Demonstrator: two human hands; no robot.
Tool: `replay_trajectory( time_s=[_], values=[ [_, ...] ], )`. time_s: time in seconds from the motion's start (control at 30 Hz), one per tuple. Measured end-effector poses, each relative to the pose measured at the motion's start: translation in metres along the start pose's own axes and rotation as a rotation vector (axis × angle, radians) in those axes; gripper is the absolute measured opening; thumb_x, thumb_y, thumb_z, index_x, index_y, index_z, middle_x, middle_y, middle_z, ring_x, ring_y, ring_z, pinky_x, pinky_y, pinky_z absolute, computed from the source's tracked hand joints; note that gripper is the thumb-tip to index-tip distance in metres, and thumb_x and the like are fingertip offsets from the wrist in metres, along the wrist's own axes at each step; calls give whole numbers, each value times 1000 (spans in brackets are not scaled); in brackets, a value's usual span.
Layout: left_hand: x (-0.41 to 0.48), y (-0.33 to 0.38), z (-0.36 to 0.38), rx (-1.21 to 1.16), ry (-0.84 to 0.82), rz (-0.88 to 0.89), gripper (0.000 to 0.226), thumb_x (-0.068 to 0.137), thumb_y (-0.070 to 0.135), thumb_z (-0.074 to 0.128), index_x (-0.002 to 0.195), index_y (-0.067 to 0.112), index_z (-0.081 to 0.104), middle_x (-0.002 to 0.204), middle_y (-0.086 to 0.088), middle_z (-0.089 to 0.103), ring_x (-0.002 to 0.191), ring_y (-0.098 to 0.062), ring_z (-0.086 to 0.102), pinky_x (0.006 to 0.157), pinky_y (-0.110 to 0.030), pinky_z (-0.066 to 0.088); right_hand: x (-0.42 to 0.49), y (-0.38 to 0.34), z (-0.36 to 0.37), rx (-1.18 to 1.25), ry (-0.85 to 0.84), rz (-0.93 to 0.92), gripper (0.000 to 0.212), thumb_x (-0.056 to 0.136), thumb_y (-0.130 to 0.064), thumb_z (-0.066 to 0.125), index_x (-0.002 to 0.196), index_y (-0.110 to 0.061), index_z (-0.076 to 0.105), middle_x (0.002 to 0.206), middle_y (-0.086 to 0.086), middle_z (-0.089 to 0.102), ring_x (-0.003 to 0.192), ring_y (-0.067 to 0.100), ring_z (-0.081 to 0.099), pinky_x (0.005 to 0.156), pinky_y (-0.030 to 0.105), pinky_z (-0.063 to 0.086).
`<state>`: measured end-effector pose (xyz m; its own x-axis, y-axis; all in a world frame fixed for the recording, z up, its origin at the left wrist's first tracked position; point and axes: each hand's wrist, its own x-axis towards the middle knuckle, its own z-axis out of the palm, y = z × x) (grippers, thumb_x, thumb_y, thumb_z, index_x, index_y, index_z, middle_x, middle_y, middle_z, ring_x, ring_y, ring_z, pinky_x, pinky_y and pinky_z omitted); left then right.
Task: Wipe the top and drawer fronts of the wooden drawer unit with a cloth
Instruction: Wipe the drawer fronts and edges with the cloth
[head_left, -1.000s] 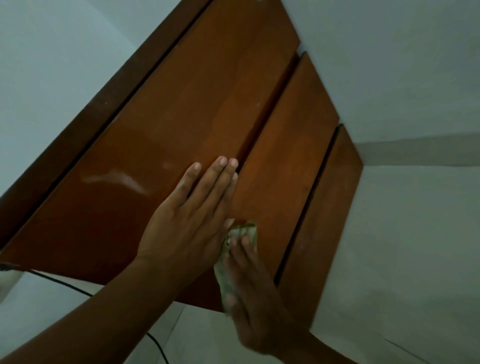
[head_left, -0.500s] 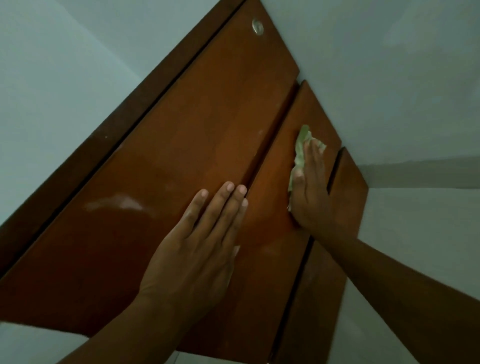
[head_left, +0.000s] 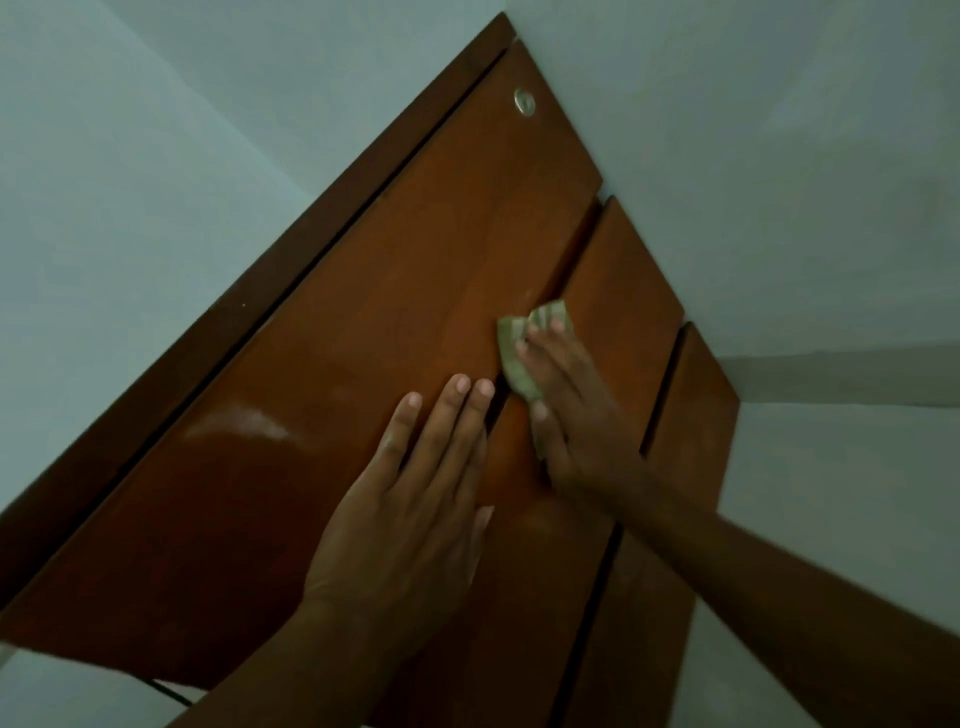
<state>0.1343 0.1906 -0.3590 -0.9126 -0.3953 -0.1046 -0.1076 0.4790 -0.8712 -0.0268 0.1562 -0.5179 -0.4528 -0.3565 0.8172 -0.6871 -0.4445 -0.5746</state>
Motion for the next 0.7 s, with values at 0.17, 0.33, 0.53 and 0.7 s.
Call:
replay_trajectory(
  time_s=[0.17, 0.33, 0.53, 0.7],
  values=[
    [16, 6, -4, 22, -98, 27, 75, 102, 44, -1, 140, -13, -30, 145, -28, -48, 137, -38, -44, 117, -55, -21, 43, 54, -15, -46, 102, 125, 43, 103, -7, 39, 146, 1, 40, 158, 16, 34, 152, 26, 21, 122, 48, 24],
    [21, 10, -4, 10, -116, -1, 76, 102, 45, 0, 139, -14, -33, 145, -28, -49, 138, -37, -43, 119, -53, -14, 69, 76, -19, -66, 156, 183, 44, 100, -2, 37, 143, 2, 44, 155, 19, 39, 149, 29, 27, 124, 42, 22],
    [22, 15, -3, -24, -101, -17, 77, 102, 45, 1, 138, -15, -33, 146, -28, -48, 138, -38, -44, 119, -53, -16, 63, 61, -15, 76, 262, 356, 49, 102, -5, 38, 150, -1, 34, 159, 17, 33, 150, 25, 26, 124, 33, 21],
    [35, 24, 9, -51, -4, -69, 81, 102, 45, 6, 141, -19, -22, 150, -31, -39, 143, -41, -35, 121, -53, -12, 49, 85, -13, 37, 174, 391, 54, 107, -23, 28, 157, -7, 15, 167, 8, 12, 155, 22, 5, 127, 40, 8]
  ],
)
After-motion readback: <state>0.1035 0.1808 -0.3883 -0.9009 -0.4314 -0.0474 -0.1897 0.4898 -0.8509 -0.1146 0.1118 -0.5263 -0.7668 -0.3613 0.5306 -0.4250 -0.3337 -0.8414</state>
